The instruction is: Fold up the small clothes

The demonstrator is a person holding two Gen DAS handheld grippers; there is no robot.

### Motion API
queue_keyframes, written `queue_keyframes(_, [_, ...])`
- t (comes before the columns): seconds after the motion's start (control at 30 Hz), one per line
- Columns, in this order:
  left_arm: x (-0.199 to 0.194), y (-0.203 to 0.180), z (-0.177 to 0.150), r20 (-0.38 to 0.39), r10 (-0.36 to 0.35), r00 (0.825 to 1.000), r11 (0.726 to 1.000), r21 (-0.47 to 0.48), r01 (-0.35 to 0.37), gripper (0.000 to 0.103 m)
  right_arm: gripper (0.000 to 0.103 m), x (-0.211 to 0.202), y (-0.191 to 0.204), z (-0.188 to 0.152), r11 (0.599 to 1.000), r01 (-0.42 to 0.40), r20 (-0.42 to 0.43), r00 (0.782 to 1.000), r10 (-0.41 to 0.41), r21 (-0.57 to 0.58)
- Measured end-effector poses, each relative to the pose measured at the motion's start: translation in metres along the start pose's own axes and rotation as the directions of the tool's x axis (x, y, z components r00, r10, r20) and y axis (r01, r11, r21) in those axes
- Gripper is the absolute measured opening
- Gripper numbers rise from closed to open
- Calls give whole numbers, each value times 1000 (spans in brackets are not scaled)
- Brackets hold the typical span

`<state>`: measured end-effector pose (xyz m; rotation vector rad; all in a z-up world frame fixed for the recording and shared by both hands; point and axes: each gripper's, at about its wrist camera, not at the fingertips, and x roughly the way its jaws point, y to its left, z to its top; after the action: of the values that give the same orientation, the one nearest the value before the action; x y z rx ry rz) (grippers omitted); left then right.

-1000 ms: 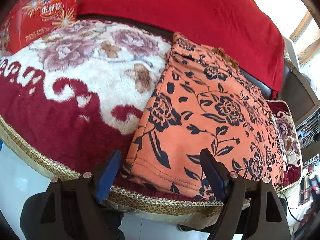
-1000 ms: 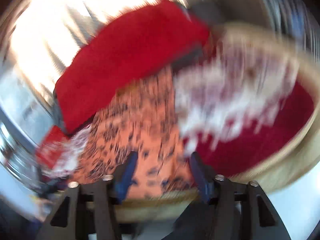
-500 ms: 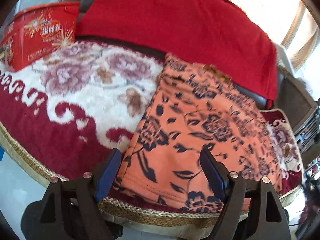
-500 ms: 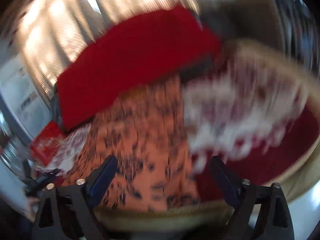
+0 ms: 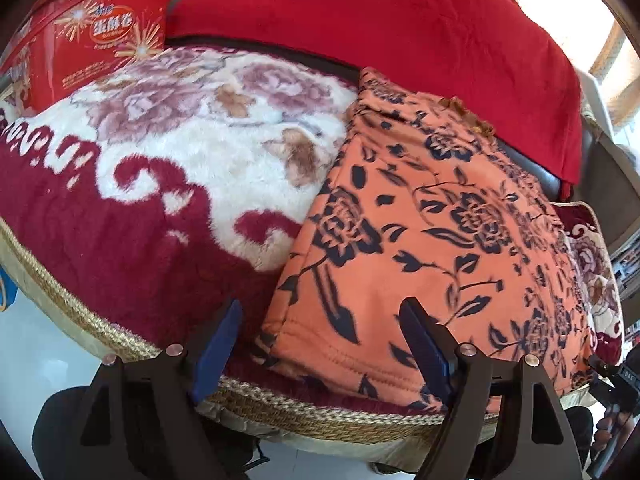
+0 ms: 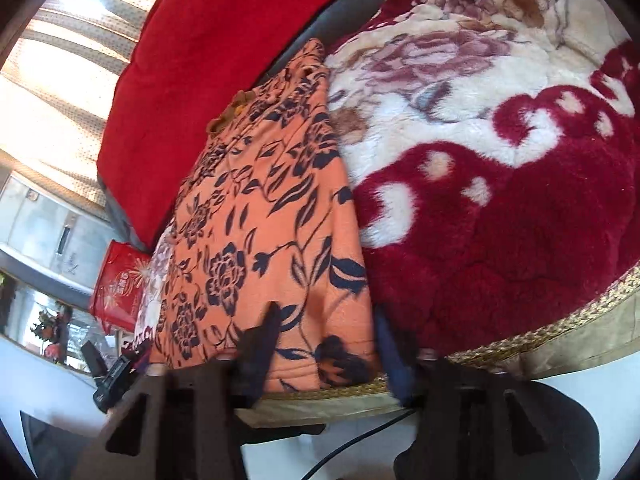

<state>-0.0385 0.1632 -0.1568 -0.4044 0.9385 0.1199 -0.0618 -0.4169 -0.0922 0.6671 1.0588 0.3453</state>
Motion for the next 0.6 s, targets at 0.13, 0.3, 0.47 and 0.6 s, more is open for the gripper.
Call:
queue_keyframes(0.13, [7, -3, -1, -30, 60, 998, 998, 34, -59, 43, 39, 5, -9, 3, 999, -9, -17, 1000, 10, 38])
queue_keyframes(0.3, [3, 7, 5, -67, 14, 998, 1000, -14, -15, 9, 38, 11, -7, 4, 999, -25, -47, 999, 27, 30])
queue_keyframes(0.47, [-44, -8, 15, 77, -41, 996, 999, 21, 40, 8, 8, -10, -2, 10, 993, -101, 16, 995, 100, 63])
queue_keyframes(0.6, [-31, -6, 17, 63, -25, 998, 1000, 5, 25, 8, 12, 6, -15, 11, 985, -115, -26, 993, 119, 125])
